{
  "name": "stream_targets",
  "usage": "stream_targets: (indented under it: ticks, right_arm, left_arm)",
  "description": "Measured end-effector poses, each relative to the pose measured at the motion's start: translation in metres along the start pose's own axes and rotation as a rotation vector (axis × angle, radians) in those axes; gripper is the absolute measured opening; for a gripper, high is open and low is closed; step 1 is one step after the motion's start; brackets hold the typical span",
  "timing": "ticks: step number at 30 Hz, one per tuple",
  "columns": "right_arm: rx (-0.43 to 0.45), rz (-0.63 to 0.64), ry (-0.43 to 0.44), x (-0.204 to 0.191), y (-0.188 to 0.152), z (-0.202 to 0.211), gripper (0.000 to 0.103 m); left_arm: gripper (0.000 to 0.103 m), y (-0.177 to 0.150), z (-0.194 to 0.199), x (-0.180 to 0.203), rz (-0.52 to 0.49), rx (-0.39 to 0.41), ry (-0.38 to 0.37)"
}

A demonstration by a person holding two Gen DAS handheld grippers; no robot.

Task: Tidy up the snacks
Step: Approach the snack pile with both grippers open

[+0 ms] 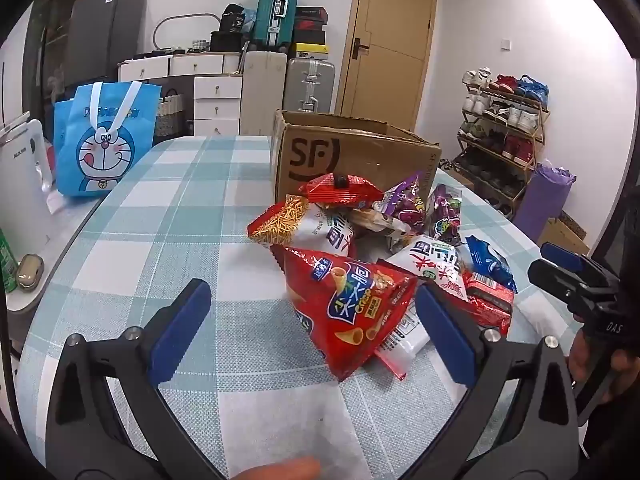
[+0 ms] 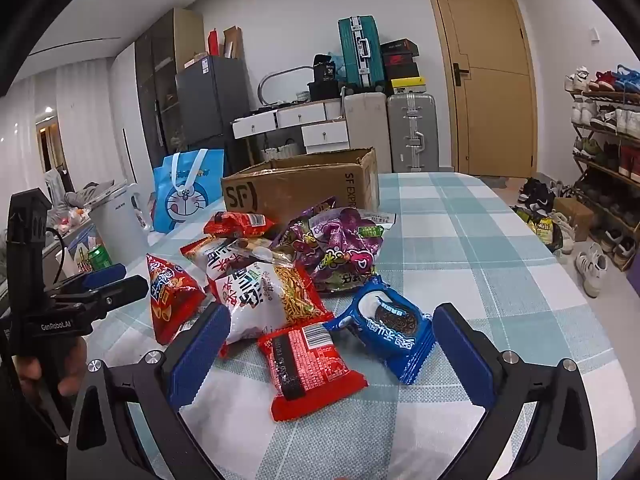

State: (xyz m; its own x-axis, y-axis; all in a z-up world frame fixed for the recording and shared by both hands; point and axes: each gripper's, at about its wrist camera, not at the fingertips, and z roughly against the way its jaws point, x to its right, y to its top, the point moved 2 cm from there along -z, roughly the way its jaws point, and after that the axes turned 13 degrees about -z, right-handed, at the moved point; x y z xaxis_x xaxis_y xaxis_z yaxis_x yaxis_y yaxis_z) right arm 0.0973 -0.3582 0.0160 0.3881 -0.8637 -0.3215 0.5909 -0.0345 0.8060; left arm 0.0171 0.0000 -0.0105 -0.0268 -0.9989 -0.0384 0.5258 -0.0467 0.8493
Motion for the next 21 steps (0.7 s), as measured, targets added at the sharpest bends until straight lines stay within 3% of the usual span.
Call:
stream_targets:
  ticks: [21]
  right_arm:
    - [-0.014,0.006,-0.004,-0.0035,-0.0047,-0.0025,0.103]
  left_arm:
    - [0.102,0.0001,0.0034,0.0005,-0.028,0.012,0.046]
